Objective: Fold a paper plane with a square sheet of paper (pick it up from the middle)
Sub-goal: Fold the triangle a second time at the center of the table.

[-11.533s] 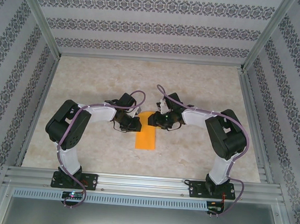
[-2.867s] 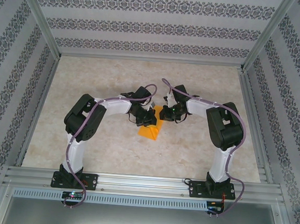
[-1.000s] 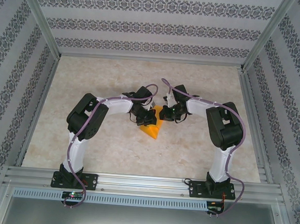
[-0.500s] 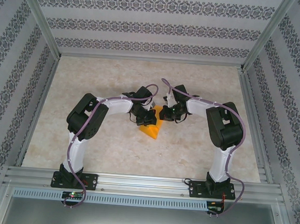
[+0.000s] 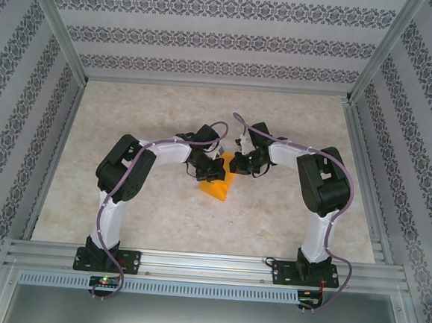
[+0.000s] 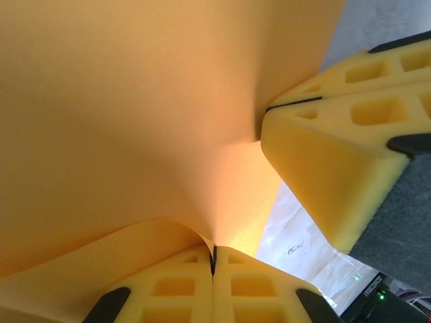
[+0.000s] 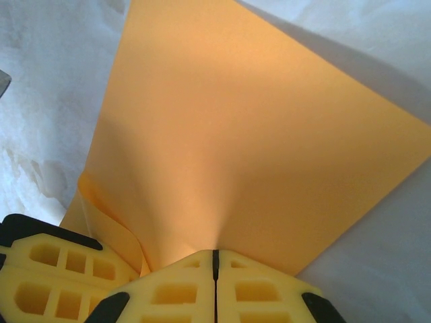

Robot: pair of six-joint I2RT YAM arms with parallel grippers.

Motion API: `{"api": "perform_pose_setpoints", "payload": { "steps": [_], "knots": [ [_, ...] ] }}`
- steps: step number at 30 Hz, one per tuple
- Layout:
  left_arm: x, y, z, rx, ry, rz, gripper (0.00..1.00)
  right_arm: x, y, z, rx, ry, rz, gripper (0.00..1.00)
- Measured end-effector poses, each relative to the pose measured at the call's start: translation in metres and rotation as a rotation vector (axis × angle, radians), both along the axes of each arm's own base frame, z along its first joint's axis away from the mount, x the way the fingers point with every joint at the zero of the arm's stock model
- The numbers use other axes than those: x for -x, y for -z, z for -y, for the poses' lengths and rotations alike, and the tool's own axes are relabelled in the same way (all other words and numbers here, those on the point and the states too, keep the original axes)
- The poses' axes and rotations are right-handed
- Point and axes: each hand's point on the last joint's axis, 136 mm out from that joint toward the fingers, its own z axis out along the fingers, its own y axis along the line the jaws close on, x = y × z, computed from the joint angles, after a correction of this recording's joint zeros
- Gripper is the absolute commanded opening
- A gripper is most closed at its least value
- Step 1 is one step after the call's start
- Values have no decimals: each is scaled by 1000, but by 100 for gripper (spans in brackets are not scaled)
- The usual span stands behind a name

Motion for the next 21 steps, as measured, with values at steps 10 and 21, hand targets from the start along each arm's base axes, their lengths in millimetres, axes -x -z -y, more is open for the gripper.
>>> {"api": "perform_pose_setpoints", "payload": {
  "steps": [10,21],
  "knots": [
    [0,0,0,0,3,2,14,0,0,0,0,0,0,7],
    [1,-4,5,32,16,2,37,2,0,0,-2,-1,1,7]
  ]
}}
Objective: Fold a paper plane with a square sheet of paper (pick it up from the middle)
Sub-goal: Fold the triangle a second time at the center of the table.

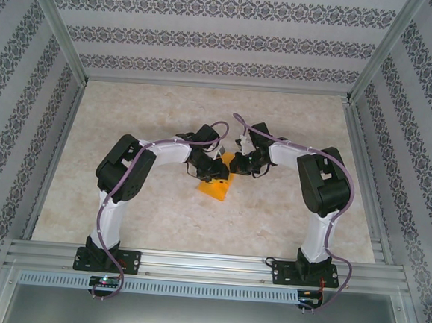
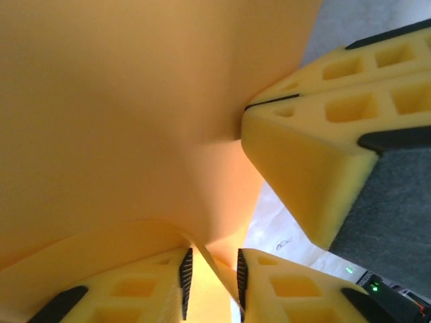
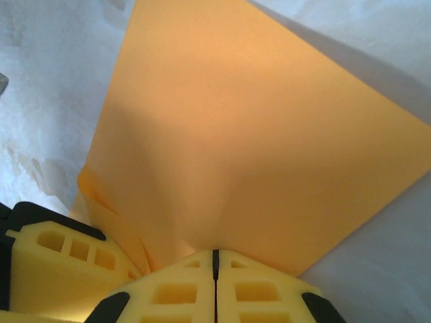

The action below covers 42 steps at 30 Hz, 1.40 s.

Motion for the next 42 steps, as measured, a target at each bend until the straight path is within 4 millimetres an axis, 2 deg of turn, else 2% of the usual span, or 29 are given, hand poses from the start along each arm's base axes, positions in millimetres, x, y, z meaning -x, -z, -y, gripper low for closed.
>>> {"api": "perform_pose_setpoints", "payload": {
  "steps": [7,13,15,19,27,32,42],
  "knots": [
    [0,-4,5,32,13,4,47,2,-1,1,-1,2,-2,7],
    [1,-5,6,50,17,13,47,5,-3,10,-26,28,-21,7],
    [1,-5,5,53,16,18,44,3,-6,13,-43,44,-19,7],
    [2,-2,4,51,15,23,29,2,-15,23,-87,84,-16,7],
    [3,3,2,46,10,28,17,11,-32,20,-177,104,-23,6],
    [4,6,1,44,10,30,12,26,-37,13,-196,92,-37,4],
    [4,6,1,46,12,32,10,44,-33,-7,-202,44,-62,2]
  ]
}}
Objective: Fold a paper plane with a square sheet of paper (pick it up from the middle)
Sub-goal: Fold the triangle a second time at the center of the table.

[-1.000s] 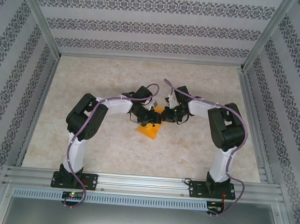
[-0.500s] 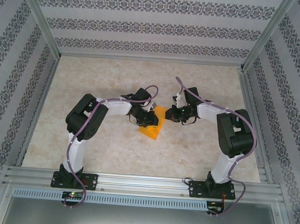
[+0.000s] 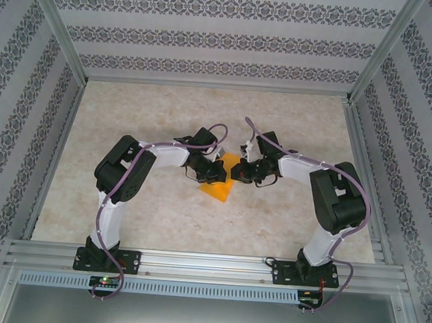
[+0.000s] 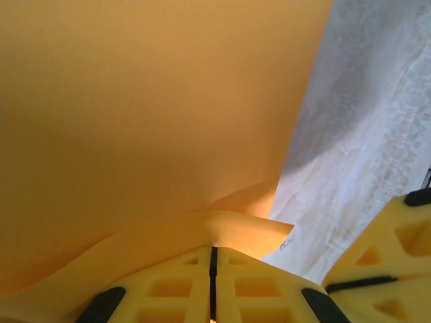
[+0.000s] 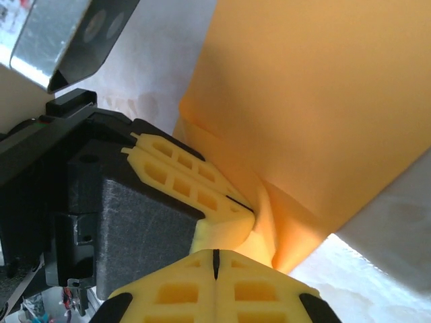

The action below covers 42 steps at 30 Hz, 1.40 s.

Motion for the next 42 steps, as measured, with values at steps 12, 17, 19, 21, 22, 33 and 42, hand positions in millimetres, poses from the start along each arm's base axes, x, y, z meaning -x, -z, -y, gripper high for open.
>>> {"api": "perform_pose_setpoints", "payload": {
  "steps": [12,17,19,21,22,33,42],
  "knots": [
    [1,-1,0,10,3,4,10,2,30,5,59,10,-52,2],
    [2,-1,0,13,4,2,10,2,34,7,88,11,-53,2],
    [3,-2,0,16,6,1,10,1,34,8,101,12,-50,2],
    [4,-2,0,17,7,0,10,1,34,8,112,8,-48,2],
    [4,-3,1,19,7,-1,10,1,34,8,119,7,-45,2],
    [4,-17,-2,19,15,28,11,0,35,11,159,-15,-22,1],
    [1,-11,-17,-40,24,39,14,0,35,11,161,-19,-19,1]
  ]
}}
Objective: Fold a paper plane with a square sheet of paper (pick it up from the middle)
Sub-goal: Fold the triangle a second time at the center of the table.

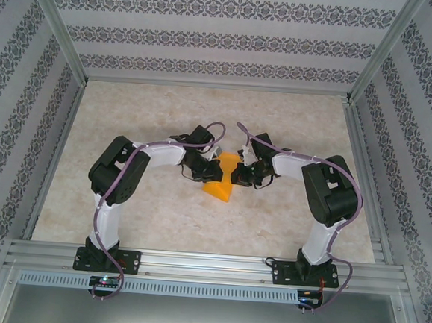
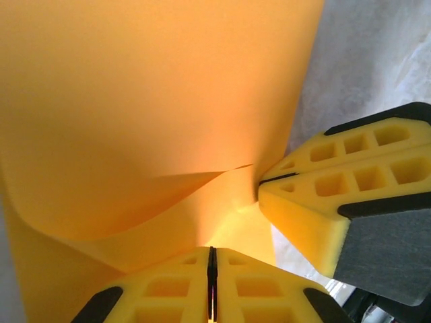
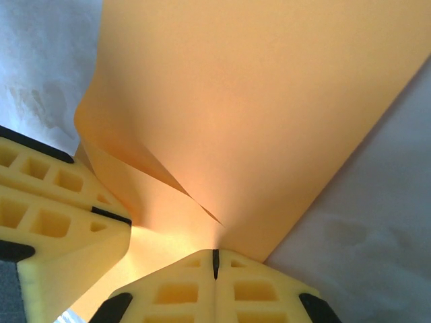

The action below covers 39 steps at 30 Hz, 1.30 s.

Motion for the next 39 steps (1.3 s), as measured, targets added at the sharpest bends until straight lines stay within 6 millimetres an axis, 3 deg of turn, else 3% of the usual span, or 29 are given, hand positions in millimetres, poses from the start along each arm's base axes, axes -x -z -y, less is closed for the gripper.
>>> {"api": "perform_pose_setpoints", "payload": {
  "steps": [16,24,29,34,39],
  "knots": [
    [-20,5,-10,-40,12,38,19,0,0,0,0,-3,3,1],
    [-21,8,-9,-40,21,31,19,0,0,1,4,-13,12,1],
    [-20,10,-9,-37,35,34,18,-1,-2,2,16,-9,20,7],
    [-20,11,-10,-33,40,32,18,-1,-10,3,11,1,41,11],
    [-19,12,-9,-23,50,30,18,1,-30,-1,-22,10,78,10]
  ]
}}
